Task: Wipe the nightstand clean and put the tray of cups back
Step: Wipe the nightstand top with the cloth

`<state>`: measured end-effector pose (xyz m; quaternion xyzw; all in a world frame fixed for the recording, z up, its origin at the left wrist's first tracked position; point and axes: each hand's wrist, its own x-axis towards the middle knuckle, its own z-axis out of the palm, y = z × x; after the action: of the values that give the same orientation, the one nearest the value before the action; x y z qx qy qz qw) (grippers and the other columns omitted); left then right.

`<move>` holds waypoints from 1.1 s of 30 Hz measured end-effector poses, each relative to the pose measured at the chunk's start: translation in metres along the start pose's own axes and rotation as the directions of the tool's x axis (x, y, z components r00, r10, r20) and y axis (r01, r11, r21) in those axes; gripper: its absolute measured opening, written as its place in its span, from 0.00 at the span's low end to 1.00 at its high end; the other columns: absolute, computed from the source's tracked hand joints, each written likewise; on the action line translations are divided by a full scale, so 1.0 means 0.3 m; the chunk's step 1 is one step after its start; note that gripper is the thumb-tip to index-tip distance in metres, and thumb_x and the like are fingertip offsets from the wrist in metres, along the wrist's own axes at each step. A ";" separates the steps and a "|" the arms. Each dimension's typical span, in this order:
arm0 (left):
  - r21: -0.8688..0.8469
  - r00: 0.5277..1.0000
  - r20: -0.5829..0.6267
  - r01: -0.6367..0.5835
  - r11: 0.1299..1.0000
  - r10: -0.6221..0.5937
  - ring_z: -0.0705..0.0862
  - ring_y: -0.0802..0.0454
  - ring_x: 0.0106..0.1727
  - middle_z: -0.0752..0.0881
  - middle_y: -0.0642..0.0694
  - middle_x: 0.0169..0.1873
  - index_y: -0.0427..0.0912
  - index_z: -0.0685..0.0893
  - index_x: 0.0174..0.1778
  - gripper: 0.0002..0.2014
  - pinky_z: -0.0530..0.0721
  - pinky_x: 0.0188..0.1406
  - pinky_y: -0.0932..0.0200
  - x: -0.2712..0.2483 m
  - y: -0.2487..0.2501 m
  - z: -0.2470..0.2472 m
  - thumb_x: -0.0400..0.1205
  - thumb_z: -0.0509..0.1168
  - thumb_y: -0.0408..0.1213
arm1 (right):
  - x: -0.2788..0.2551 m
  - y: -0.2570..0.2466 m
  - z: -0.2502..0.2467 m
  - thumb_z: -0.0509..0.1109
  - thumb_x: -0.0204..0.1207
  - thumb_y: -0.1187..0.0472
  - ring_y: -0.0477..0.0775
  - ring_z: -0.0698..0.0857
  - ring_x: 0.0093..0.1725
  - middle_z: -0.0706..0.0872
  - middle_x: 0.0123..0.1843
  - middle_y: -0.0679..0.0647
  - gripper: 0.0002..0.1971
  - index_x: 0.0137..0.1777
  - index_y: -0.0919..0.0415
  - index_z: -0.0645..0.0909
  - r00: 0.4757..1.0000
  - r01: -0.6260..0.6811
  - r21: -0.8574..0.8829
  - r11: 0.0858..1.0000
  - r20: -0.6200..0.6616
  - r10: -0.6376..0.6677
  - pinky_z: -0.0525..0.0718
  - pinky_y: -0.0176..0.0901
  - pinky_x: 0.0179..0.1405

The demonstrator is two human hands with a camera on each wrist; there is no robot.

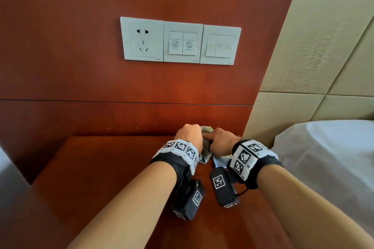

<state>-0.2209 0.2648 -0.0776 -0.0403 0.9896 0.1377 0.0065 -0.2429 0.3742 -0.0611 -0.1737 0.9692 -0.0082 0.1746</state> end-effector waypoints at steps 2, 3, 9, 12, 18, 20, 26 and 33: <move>0.013 0.998 0.006 0.061 0.998 -0.061 0.86 0.37 0.58 0.85 0.37 0.59 0.36 0.85 0.60 0.13 0.84 0.50 0.51 -0.012 -0.116 -0.032 0.79 0.65 0.31 | 0.013 -0.115 0.016 0.53 0.85 0.52 0.68 0.77 0.71 0.67 0.79 0.63 0.26 0.83 0.42 0.62 1.000 0.024 -0.020 1.000 0.001 -0.024 0.80 0.51 0.64; 0.018 0.996 -0.003 0.089 0.996 -0.089 0.86 0.37 0.58 0.86 0.37 0.59 0.39 0.85 0.61 0.14 0.85 0.51 0.51 -0.018 -0.179 -0.048 0.79 0.66 0.31 | 0.020 -0.176 0.022 0.53 0.85 0.52 0.69 0.75 0.72 0.65 0.79 0.64 0.26 0.84 0.43 0.61 0.999 0.039 -0.034 0.999 -0.003 -0.039 0.79 0.53 0.67; 0.073 0.967 -0.016 0.256 0.964 -0.256 0.88 0.37 0.52 0.90 0.38 0.51 0.41 0.90 0.52 0.12 0.85 0.44 0.53 -0.112 -0.513 -0.146 0.78 0.64 0.34 | 0.050 -0.552 0.065 0.58 0.83 0.53 0.65 0.65 0.78 0.67 0.80 0.60 0.26 0.81 0.51 0.64 0.981 0.191 -0.129 0.973 0.039 -0.188 0.70 0.59 0.74; 0.075 0.955 -0.017 0.297 0.952 -0.297 0.87 0.38 0.52 0.90 0.38 0.50 0.42 0.91 0.52 0.12 0.83 0.43 0.54 -0.171 -0.600 -0.175 0.77 0.64 0.33 | 0.047 -0.659 0.080 0.60 0.83 0.55 0.60 0.65 0.78 0.72 0.78 0.57 0.23 0.78 0.57 0.69 0.968 0.246 -0.159 0.956 -0.011 -0.251 0.66 0.54 0.75; 0.064 0.963 -0.064 0.267 0.962 -0.263 0.87 0.36 0.53 0.88 0.37 0.53 0.42 0.88 0.52 0.11 0.82 0.43 0.52 -0.231 -0.559 -0.171 0.79 0.63 0.30 | 0.022 -0.630 0.099 0.63 0.81 0.60 0.63 0.79 0.69 0.79 0.71 0.62 0.20 0.72 0.58 0.79 0.966 0.201 0.106 0.974 -0.189 -0.179 0.81 0.48 0.65; 0.041 0.975 -0.066 0.217 0.975 -0.214 0.86 0.34 0.55 0.87 0.35 0.54 0.41 0.87 0.53 0.12 0.81 0.44 0.52 -0.242 -0.525 -0.186 0.79 0.62 0.30 | -0.010 -0.579 0.084 0.63 0.79 0.62 0.63 0.83 0.64 0.83 0.67 0.62 0.19 0.69 0.59 0.82 0.969 0.189 0.236 0.953 -0.204 -0.142 0.84 0.48 0.62; -0.122 0.998 0.024 0.054 0.991 -0.052 0.83 0.36 0.57 0.87 0.34 0.59 0.35 0.87 0.59 0.17 0.82 0.56 0.49 -0.213 -0.348 -0.264 0.80 0.56 0.28 | -0.100 -0.287 -0.039 0.61 0.77 0.69 0.57 0.85 0.48 0.86 0.58 0.63 0.19 0.67 0.67 0.83 0.982 0.080 0.587 0.805 -0.183 0.036 0.86 0.39 0.34; -0.344 0.998 0.034 -0.045 0.938 0.061 0.81 0.41 0.47 0.80 0.41 0.46 0.43 0.82 0.50 0.11 0.83 0.44 0.54 -0.199 -0.057 -0.195 0.81 0.56 0.27 | -0.196 0.046 -0.047 0.69 0.72 0.65 0.54 0.85 0.36 0.85 0.44 0.58 0.10 0.53 0.63 0.81 0.949 -0.130 0.770 0.625 -0.086 0.303 0.85 0.39 0.23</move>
<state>-0.1601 0.2372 -0.0246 -0.0110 0.9508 0.3090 0.0177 -0.2008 0.4063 -0.0291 0.0351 0.9035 -0.4074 0.1284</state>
